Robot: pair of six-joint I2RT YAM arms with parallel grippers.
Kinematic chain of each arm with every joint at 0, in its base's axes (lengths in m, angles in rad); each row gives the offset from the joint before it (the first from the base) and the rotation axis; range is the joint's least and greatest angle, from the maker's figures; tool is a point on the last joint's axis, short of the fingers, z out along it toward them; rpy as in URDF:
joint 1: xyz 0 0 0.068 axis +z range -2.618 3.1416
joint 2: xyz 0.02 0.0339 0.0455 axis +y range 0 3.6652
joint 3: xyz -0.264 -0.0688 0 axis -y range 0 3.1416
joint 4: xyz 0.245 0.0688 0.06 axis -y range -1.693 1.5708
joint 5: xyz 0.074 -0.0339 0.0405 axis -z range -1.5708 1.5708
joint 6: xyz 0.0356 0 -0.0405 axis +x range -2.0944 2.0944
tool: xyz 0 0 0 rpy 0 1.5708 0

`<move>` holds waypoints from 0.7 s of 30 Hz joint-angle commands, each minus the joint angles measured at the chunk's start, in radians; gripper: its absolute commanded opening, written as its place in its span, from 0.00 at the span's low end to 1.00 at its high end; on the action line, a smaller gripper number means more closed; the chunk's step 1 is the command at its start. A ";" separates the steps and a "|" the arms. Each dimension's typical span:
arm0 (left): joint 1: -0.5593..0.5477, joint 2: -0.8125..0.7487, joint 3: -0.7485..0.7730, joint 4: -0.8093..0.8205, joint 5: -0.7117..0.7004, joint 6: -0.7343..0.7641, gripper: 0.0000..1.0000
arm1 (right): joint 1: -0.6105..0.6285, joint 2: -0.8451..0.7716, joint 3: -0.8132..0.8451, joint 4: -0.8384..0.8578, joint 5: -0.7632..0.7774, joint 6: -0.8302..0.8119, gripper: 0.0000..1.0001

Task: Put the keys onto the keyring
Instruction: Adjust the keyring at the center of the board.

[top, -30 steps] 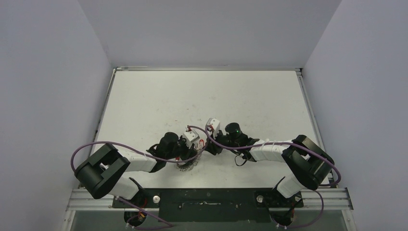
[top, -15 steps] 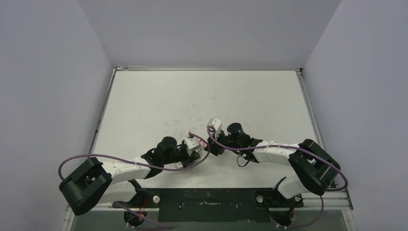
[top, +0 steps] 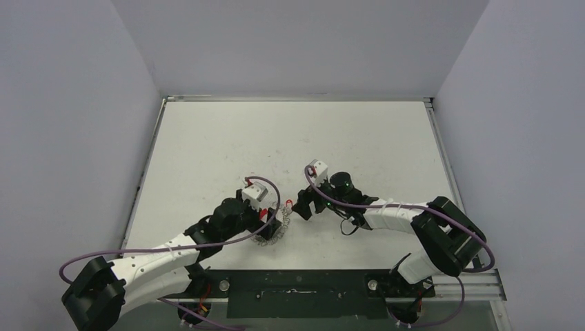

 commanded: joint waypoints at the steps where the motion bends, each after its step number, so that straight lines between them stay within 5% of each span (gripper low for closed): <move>1: 0.021 -0.009 0.086 -0.188 -0.220 -0.230 0.97 | -0.049 0.001 0.056 0.091 0.053 0.141 0.93; 9: 0.136 0.148 0.194 -0.405 -0.185 -0.420 0.97 | -0.188 -0.040 0.044 -0.007 0.075 0.352 1.00; 21: 0.249 0.442 0.320 -0.254 0.022 -0.292 0.97 | -0.199 -0.135 -0.027 -0.126 0.104 0.353 1.00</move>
